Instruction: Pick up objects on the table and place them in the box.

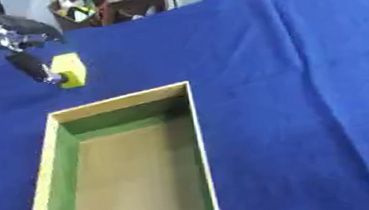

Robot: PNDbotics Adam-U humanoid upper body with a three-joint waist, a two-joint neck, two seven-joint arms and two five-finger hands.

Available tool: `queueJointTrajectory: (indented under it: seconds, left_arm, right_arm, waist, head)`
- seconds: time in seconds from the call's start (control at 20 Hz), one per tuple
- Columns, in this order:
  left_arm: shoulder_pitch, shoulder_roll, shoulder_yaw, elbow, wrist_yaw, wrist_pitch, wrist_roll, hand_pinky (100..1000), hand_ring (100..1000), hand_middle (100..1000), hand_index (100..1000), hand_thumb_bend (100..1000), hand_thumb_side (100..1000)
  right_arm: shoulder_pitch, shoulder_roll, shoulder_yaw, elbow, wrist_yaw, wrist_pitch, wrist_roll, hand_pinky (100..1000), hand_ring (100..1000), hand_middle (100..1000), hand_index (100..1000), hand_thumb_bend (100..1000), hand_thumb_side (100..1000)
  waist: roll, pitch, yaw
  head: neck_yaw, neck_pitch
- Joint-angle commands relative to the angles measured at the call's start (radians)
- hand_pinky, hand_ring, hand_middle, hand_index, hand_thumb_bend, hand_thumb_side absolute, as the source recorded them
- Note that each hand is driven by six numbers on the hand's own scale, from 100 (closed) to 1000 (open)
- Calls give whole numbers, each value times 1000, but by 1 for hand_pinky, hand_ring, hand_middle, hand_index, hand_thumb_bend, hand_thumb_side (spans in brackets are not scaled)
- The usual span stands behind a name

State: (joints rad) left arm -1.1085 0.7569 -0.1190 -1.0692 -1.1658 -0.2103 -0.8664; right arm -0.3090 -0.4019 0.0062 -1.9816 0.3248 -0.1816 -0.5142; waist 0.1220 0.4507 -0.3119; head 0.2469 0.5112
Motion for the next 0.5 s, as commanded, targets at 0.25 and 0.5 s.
queueJointTrajectory:
  seconds: [0.25, 0.5]
  left_arm:
    - [-10, 45, 25, 4, 21, -1, 11, 682, 834, 1000, 1000, 361, 627]
    - [-7, 49, 30, 11, 43, 2, 19, 667, 824, 1000, 1000, 338, 621]
  right_arm:
    - [-13, -22, 0, -18, 11, -2, -1, 570, 630, 495, 762, 100, 669]
    - [-15, -20, 3, -18, 13, -1, -2, 570, 629, 494, 760, 100, 674]
  waist:
    - [-15, -6, -13]
    - [-19, 5, -22]
  head:
    - [7, -28]
    - [13, -38]
